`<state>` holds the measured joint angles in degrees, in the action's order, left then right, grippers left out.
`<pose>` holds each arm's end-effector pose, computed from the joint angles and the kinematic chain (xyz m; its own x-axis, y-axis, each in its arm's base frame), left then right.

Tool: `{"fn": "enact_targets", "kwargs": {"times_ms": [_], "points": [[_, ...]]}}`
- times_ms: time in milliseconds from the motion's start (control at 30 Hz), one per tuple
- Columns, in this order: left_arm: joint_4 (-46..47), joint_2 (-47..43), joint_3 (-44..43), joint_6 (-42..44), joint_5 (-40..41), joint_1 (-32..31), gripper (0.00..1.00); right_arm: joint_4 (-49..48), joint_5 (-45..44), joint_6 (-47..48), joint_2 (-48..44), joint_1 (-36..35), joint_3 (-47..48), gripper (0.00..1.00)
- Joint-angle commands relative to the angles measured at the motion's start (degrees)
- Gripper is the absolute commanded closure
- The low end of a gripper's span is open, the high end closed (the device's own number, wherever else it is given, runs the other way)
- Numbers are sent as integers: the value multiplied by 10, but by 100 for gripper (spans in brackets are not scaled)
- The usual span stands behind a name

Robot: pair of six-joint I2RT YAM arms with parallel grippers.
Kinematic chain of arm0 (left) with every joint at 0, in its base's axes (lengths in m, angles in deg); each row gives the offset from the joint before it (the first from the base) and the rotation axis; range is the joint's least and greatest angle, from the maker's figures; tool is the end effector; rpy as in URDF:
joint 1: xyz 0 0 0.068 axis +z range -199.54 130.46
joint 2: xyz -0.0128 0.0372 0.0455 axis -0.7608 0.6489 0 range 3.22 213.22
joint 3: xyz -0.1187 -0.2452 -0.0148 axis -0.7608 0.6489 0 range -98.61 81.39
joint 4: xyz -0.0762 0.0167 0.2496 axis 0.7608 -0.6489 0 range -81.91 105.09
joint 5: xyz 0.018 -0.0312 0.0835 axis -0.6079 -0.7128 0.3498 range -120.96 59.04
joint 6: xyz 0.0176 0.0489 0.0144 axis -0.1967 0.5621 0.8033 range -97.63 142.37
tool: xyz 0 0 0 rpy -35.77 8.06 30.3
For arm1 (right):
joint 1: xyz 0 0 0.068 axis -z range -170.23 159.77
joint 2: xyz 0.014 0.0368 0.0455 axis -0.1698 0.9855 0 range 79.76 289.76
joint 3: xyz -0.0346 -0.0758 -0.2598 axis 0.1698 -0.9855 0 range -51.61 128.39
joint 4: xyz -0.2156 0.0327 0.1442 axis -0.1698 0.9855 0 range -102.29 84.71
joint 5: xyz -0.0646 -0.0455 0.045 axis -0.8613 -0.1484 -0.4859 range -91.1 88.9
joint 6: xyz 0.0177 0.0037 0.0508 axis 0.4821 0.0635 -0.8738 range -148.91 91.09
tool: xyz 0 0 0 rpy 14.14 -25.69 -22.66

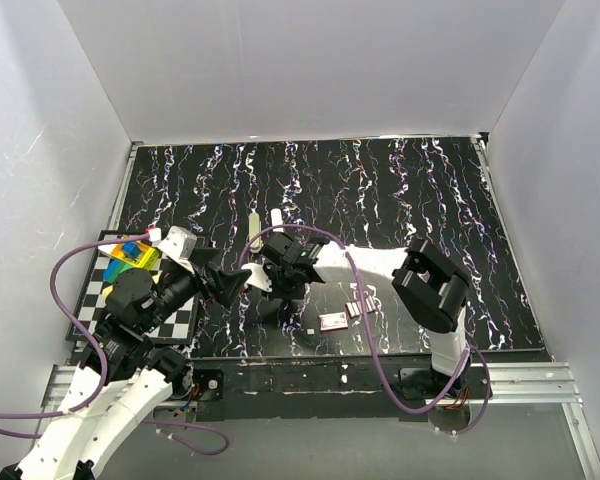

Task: Unload the staples from the stapler

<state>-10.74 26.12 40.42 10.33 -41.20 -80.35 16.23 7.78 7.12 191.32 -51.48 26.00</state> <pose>0.0819 -0.0563 0.3346 -0.2500 -0.0897 -0.9641 0.6168 0.7528 -0.2300 0.1896 0.3571 0.1751 0.1848 -0.8715 -0.4543 -0.9792 -0.1237 -0.1610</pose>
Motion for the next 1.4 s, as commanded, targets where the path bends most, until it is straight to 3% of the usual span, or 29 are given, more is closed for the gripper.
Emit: {"fn": "enact_targets", "kwargs": {"times_ms": [0,167,767,1367], "points": [[-7,0,-1,-2,13,4,2,-22,-40,-46,-65,-3,-12,94],[-6,2,1,-4,24,4,2,-38,-72,-103,-138,-3,-61,94],[-7,10,5,-7,52,4,2,84,-267,-390,-386,-2,-208,92],[-11,29,5,-8,66,4,2,76,-286,-544,-406,67,-308,92]]}}
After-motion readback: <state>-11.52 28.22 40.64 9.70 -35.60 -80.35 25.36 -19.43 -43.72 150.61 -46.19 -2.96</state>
